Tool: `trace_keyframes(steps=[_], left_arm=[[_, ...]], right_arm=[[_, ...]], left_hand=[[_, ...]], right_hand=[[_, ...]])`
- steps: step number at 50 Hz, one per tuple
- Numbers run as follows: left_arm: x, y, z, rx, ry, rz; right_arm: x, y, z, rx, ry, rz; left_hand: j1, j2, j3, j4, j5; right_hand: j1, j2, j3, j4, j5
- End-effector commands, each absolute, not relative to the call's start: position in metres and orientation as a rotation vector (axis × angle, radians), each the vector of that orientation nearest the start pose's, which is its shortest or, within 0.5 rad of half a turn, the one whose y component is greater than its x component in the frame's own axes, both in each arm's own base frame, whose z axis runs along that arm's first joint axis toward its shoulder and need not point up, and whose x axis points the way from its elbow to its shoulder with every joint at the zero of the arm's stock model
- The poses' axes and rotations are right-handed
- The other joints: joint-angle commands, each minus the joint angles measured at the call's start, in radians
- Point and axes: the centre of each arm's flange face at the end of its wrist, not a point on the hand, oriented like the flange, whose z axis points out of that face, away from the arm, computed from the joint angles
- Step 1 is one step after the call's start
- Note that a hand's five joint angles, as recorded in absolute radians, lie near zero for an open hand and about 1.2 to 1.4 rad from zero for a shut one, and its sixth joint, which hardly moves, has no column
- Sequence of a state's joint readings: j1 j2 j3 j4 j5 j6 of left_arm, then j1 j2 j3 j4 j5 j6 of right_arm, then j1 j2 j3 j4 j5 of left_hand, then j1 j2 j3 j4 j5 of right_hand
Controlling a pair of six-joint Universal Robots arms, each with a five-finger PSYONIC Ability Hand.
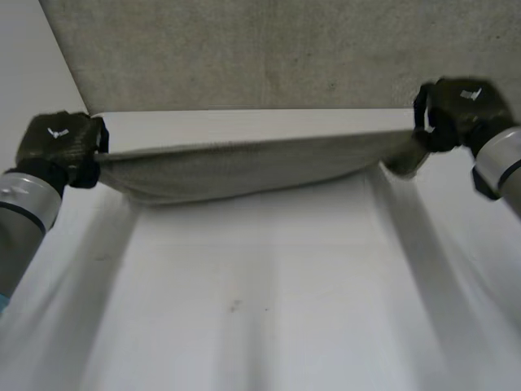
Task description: Fold the towel.
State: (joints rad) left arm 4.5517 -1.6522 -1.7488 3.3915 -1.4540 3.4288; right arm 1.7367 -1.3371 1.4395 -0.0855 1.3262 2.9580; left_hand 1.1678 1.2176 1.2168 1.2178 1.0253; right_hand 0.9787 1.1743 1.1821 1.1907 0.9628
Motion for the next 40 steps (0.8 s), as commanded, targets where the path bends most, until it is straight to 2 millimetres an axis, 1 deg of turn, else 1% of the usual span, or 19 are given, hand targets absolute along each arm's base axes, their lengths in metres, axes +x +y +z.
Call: trace_keyframes(steps=[1,7,9,10,12,15,20,26,28,29,31,32,33,34,36,37,38,39,40], left_arm=[[-0.188,-0.272,0.276,0.601,2.156,-2.231],[-0.186,-0.261,0.264,0.639,2.322,-2.054],[-0.187,-0.261,0.249,0.671,2.407,-1.942],[-0.187,-0.261,0.249,0.671,2.407,-1.942],[-0.188,-0.269,0.223,0.729,2.486,-1.792],[-0.188,-0.273,0.211,0.756,2.504,-1.73],[-0.197,-0.299,0.173,0.874,2.525,-1.59],[-0.207,-0.332,0.174,0.883,2.471,-1.66],[-0.216,-0.354,0.192,0.885,2.378,-1.787],[-0.216,-0.354,0.192,0.885,2.378,-1.788],[-0.225,-0.381,0.23,0.825,2.184,-2.024],[-0.225,-0.381,0.23,0.825,2.182,-2.025],[-0.229,-0.394,0.253,0.769,2.017,-2.175],[-0.229,-0.394,0.254,0.768,2.016,-2.177],[-0.234,-0.408,0.305,0.594,1.602,-2.48],[-0.234,-0.408,0.306,0.593,1.6,-2.482],[-0.236,-0.405,0.338,0.5,1.376,-2.616],[-0.236,-0.405,0.338,0.499,1.374,-2.617],[-0.237,-0.396,0.367,0.422,1.144,-2.735]], right_arm=[[0.208,-0.291,0.312,-1.005,2.117,-2.092],[0.205,-0.277,0.297,-1.285,2.247,-1.94],[0.208,-0.276,0.272,-1.429,2.314,-1.76],[0.208,-0.276,0.271,-1.43,2.314,-1.759],[0.211,-0.28,0.242,-1.498,2.371,-1.579],[0.215,-0.284,0.215,-1.55,2.403,-1.443],[0.225,-0.296,0.186,-1.65,2.437,-1.358],[0.233,-0.326,0.182,-1.679,2.469,-1.464],[0.242,-0.357,0.199,-1.622,2.409,-1.717],[0.243,-0.357,0.199,-1.622,2.409,-1.718],[0.253,-0.389,0.237,-1.464,2.25,-2.126],[0.253,-0.389,0.237,-1.463,2.249,-2.128],[0.257,-0.401,0.263,-1.332,2.133,-2.36],[0.257,-0.401,0.264,-1.331,2.131,-2.362],[0.259,-0.406,0.33,-1.011,1.78,-2.797],[0.259,-0.406,0.331,-1.009,1.778,-2.799],[0.257,-0.4,0.36,-0.881,1.582,-2.956],[0.254,-0.39,0.386,-0.764,1.385,-3.089],[0.254,-0.39,0.386,-0.763,1.383,-3.09]], left_hand=[[0.228,0.179,0.18,0.178,0.196],[0.228,0.179,0.18,0.178,0.196],[0.228,0.179,0.18,0.178,0.196],[0.228,0.179,0.18,0.178,0.196],[0.228,0.179,0.18,0.178,0.196],[0.228,0.179,0.18,0.178,0.196],[0.228,0.179,0.18,0.178,0.196],[0.228,0.179,0.18,0.178,0.196],[0.228,0.179,0.18,0.178,0.196],[0.228,0.179,0.18,0.178,0.196],[0.228,0.179,0.18,0.178,0.196],[0.228,0.179,0.18,0.178,0.196],[0.228,0.179,0.18,0.178,0.196],[0.228,0.179,0.18,0.178,0.196],[0.228,0.179,0.18,0.178,0.196],[0.228,0.179,0.18,0.178,0.196],[0.228,0.179,0.18,0.178,0.196],[0.228,0.179,0.18,0.178,0.196],[0.228,0.179,0.18,0.178,0.196]], right_hand=[[0.418,0.222,0.214,0.206,0.259],[0.418,0.222,0.214,0.206,0.259],[0.418,0.222,0.214,0.206,0.259],[0.418,0.222,0.214,0.206,0.259],[0.418,0.222,0.214,0.206,0.259],[0.418,0.222,0.214,0.206,0.259],[0.418,0.222,0.214,0.206,0.259],[0.418,0.222,0.214,0.206,0.259],[0.418,0.222,0.214,0.206,0.259],[0.418,0.222,0.214,0.206,0.259],[0.418,0.222,0.214,0.206,0.259],[0.418,0.222,0.214,0.206,0.259],[0.418,0.222,0.214,0.206,0.259],[0.418,0.222,0.214,0.206,0.259],[0.418,0.222,0.214,0.206,0.259],[0.418,0.222,0.214,0.206,0.259],[0.418,0.222,0.214,0.206,0.259],[0.418,0.222,0.214,0.206,0.259],[0.418,0.222,0.214,0.206,0.259]])
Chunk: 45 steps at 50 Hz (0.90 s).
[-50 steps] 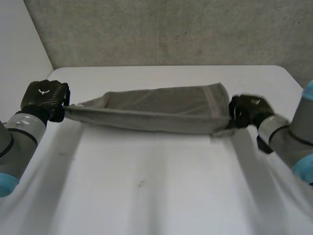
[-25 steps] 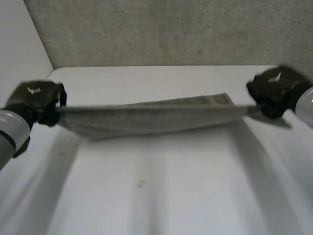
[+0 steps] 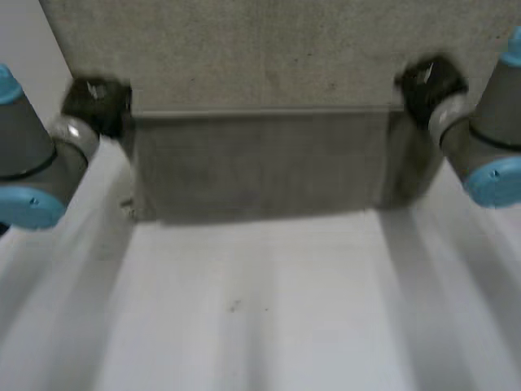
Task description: Fold the towel.
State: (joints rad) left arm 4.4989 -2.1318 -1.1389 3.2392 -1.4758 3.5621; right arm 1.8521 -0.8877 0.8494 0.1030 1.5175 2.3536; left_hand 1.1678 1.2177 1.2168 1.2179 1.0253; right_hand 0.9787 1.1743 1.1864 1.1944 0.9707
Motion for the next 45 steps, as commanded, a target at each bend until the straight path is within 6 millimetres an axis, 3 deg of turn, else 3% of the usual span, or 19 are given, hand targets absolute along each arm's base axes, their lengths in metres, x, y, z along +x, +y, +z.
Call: trace_keyframes(steps=[1,4,8,9,12,14,15,16,17,18,19,21,22,24,25,27,32,39,45], left_arm=[[-0.237,-0.396,0.367,0.422,1.142,-2.736],[-0.234,-0.391,0.369,0.423,1.156,-2.728],[-0.236,-0.387,0.328,0.517,1.426,-2.607],[-0.236,-0.387,0.328,0.517,1.427,-2.606],[-0.233,-0.381,0.292,0.576,1.639,-2.486],[-0.228,-0.37,0.255,0.622,1.845,-2.344],[-0.228,-0.37,0.255,0.623,1.846,-2.344],[-0.225,-0.362,0.235,0.646,1.945,-2.269],[-0.222,-0.353,0.217,0.669,2.029,-2.198],[-0.222,-0.352,0.217,0.67,2.029,-2.197],[-0.219,-0.344,0.201,0.688,2.098,-2.127],[-0.217,-0.336,0.185,0.708,2.158,-2.063],[-0.215,-0.328,0.169,0.73,2.214,-1.996],[-0.214,-0.321,0.155,0.747,2.264,-1.936],[-0.214,-0.314,0.145,0.765,2.299,-1.898],[-0.213,-0.31,0.141,0.771,2.318,-1.874],[-0.209,-0.306,0.136,0.766,2.34,-1.841],[-0.198,-0.311,0.147,0.712,2.318,-1.849],[-0.195,-0.313,0.153,0.683,2.308,-1.867]], right_arm=[[0.252,-0.382,0.393,-0.742,1.322,-3.124],[0.253,-0.375,0.385,-0.825,1.371,-3.056],[0.257,-0.37,0.359,-0.975,1.514,-2.886],[0.258,-0.367,0.343,-1.053,1.601,-2.779],[0.257,-0.36,0.312,-1.173,1.757,-2.568],[0.256,-0.357,0.295,-1.217,1.826,-2.462],[0.256,-0.352,0.277,-1.257,1.885,-2.362],[0.256,-0.347,0.258,-1.291,1.937,-2.261],[0.256,-0.347,0.258,-1.292,1.937,-2.26],[0.256,-0.341,0.238,-1.322,1.98,-2.166],[0.256,-0.341,0.238,-1.322,1.98,-2.165],[0.254,-0.332,0.194,-1.365,2.064,-1.968],[0.254,-0.332,0.193,-1.365,2.065,-1.967],[0.249,-0.323,0.151,-1.388,2.154,-1.781],[0.249,-0.323,0.151,-1.388,2.154,-1.78],[0.246,-0.316,0.13,-1.39,2.202,-1.683],[0.239,-0.313,0.12,-1.351,2.253,-1.631],[0.227,-0.319,0.122,-1.228,2.307,-1.625],[0.21,-0.331,0.125,-0.93,2.384,-1.599]], left_hand=[[0.228,0.179,0.18,0.178,0.196],[0.228,0.179,0.18,0.178,0.196],[0.228,0.179,0.18,0.178,0.196],[0.228,0.179,0.18,0.178,0.196],[0.228,0.179,0.18,0.178,0.196],[0.228,0.179,0.18,0.178,0.196],[0.228,0.179,0.18,0.178,0.196],[0.228,0.179,0.18,0.178,0.196],[0.228,0.179,0.18,0.178,0.196],[0.228,0.179,0.18,0.178,0.196],[0.228,0.179,0.18,0.178,0.196],[0.228,0.179,0.18,0.178,0.196],[0.228,0.179,0.18,0.178,0.196],[0.228,0.179,0.18,0.178,0.196],[0.228,0.179,0.18,0.178,0.196],[0.228,0.179,0.18,0.178,0.196],[0.228,0.179,0.18,0.178,0.196],[0.228,0.179,0.18,0.178,0.196],[0.228,0.179,0.18,0.178,0.196]], right_hand=[[0.418,0.222,0.21,0.202,0.251],[0.418,0.222,0.21,0.202,0.251],[0.418,0.222,0.21,0.202,0.251],[0.418,0.222,0.21,0.202,0.251],[0.418,0.222,0.21,0.202,0.251],[0.418,0.222,0.21,0.202,0.251],[0.418,0.222,0.21,0.202,0.251],[0.418,0.222,0.21,0.202,0.251],[0.418,0.222,0.21,0.202,0.251],[0.418,0.222,0.21,0.202,0.251],[0.418,0.222,0.21,0.202,0.251],[0.418,0.222,0.21,0.202,0.251],[0.418,0.222,0.21,0.202,0.251],[0.418,0.222,0.21,0.202,0.251],[0.418,0.222,0.21,0.202,0.251],[0.418,0.222,0.21,0.202,0.251],[0.418,0.222,0.21,0.202,0.251],[0.366,0.17,0.158,0.15,0.199],[0.043,-0.153,-0.165,-0.173,-0.124]])
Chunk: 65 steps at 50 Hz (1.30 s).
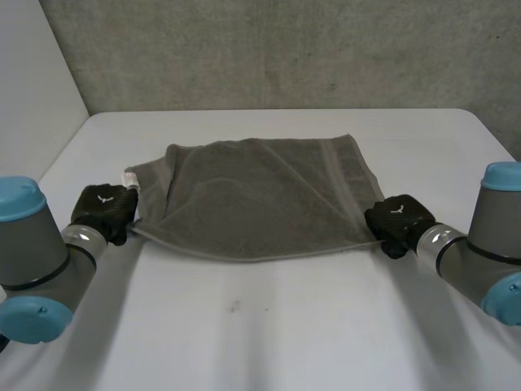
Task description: Fold the towel.
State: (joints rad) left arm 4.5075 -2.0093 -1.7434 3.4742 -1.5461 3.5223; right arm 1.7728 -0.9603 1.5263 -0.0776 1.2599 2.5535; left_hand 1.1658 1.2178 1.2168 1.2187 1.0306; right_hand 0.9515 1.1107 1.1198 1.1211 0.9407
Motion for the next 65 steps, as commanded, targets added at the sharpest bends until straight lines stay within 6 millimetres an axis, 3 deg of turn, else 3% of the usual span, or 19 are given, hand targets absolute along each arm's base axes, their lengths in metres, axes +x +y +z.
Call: trace_keyframes(steps=[1,5,14,32,50,65], left_arm=[[-0.195,-0.313,0.153,0.682,2.308,-1.867],[-0.195,-0.313,0.153,0.681,2.309,-1.867],[-0.195,-0.313,0.153,0.683,2.309,-1.871],[-0.193,-0.317,0.155,0.667,2.299,-1.877],[-0.194,-0.315,0.154,0.672,2.305,-1.874],[-0.196,-0.314,0.152,0.685,2.311,-1.87]], right_arm=[[0.206,-0.332,0.125,-0.877,2.391,-1.591],[0.2,-0.337,0.123,-0.824,2.399,-1.594],[0.195,-0.341,0.112,-0.811,2.415,-1.576],[0.195,-0.345,0.105,-0.828,2.373,-1.546],[0.215,-0.374,0.123,-0.875,2.261,-1.687],[0.221,-0.38,0.104,-0.893,2.274,-1.654]], left_hand=[[0.23,0.178,0.179,0.178,0.191],[0.23,0.178,0.179,0.178,0.191],[0.23,0.178,0.179,0.178,0.191],[0.23,0.178,0.179,0.178,0.191],[0.23,0.178,0.179,0.178,0.191],[0.23,0.178,0.179,0.178,0.191]], right_hand=[[0.055,-0.104,-0.113,-0.114,-0.108],[0.032,-0.127,-0.136,-0.138,-0.132],[-0.279,-0.438,-0.447,-0.449,-0.443],[-0.224,-0.383,-0.392,-0.393,-0.387],[-0.209,-0.368,-0.377,-0.379,-0.373],[-0.177,-0.336,-0.345,-0.346,-0.34]])
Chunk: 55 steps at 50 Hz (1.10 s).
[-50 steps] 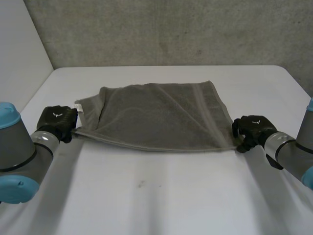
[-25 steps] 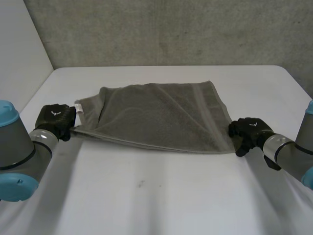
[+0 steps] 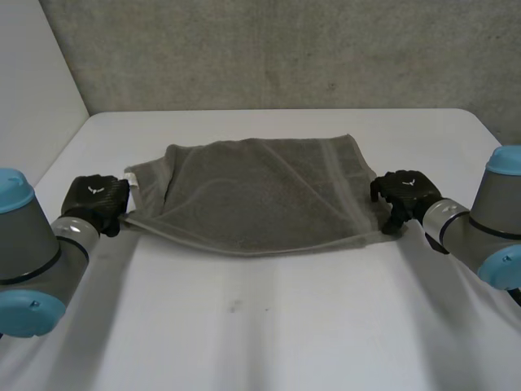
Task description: Fold the towel.
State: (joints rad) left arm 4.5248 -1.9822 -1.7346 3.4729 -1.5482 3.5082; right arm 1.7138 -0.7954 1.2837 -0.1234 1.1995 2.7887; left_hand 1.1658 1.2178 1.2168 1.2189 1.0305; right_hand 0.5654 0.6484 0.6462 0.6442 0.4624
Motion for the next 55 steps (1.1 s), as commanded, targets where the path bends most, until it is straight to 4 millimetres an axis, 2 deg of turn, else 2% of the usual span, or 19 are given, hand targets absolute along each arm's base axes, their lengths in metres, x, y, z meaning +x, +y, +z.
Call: trace_keyframes(steps=[1,7,17,21,28,35,55], left_arm=[[-0.196,-0.314,0.152,0.685,2.311,-1.87],[-0.196,-0.313,0.151,0.688,2.314,-1.867],[-0.197,-0.312,0.152,0.688,2.315,-1.868],[-0.197,-0.312,0.153,0.686,2.313,-1.869],[-0.196,-0.31,0.152,0.69,2.321,-1.861],[-0.197,-0.31,0.152,0.691,2.324,-1.857],[-0.197,-0.31,0.151,0.693,2.325,-1.856]], right_arm=[[0.221,-0.38,0.104,-0.893,2.274,-1.654],[0.217,-0.379,0.114,-0.884,2.273,-1.673],[0.212,-0.368,0.158,-0.864,2.255,-1.712],[0.206,-0.362,0.163,-0.864,2.282,-1.683],[0.204,-0.349,0.16,-0.881,2.349,-1.553],[0.201,-0.338,0.143,-1.037,2.389,-1.493],[0.204,-0.356,0.119,-1.088,2.349,-1.574]], left_hand=[[0.23,0.178,0.179,0.177,0.191],[0.23,0.178,0.179,0.177,0.191],[0.23,0.178,0.179,0.177,0.191],[0.23,0.178,0.179,0.177,0.191],[0.23,0.178,0.179,0.177,0.191],[0.23,0.178,0.179,0.177,0.191],[0.23,0.178,0.179,0.177,0.191]], right_hand=[[0.209,0.127,0.129,0.131,0.138],[0.209,0.127,0.129,0.131,0.138],[0.192,0.109,0.111,0.113,0.12],[0.189,0.106,0.108,0.11,0.117],[0.186,0.103,0.105,0.107,0.114],[0.171,0.088,0.091,0.093,0.1],[0.262,0.179,0.182,0.184,0.191]])
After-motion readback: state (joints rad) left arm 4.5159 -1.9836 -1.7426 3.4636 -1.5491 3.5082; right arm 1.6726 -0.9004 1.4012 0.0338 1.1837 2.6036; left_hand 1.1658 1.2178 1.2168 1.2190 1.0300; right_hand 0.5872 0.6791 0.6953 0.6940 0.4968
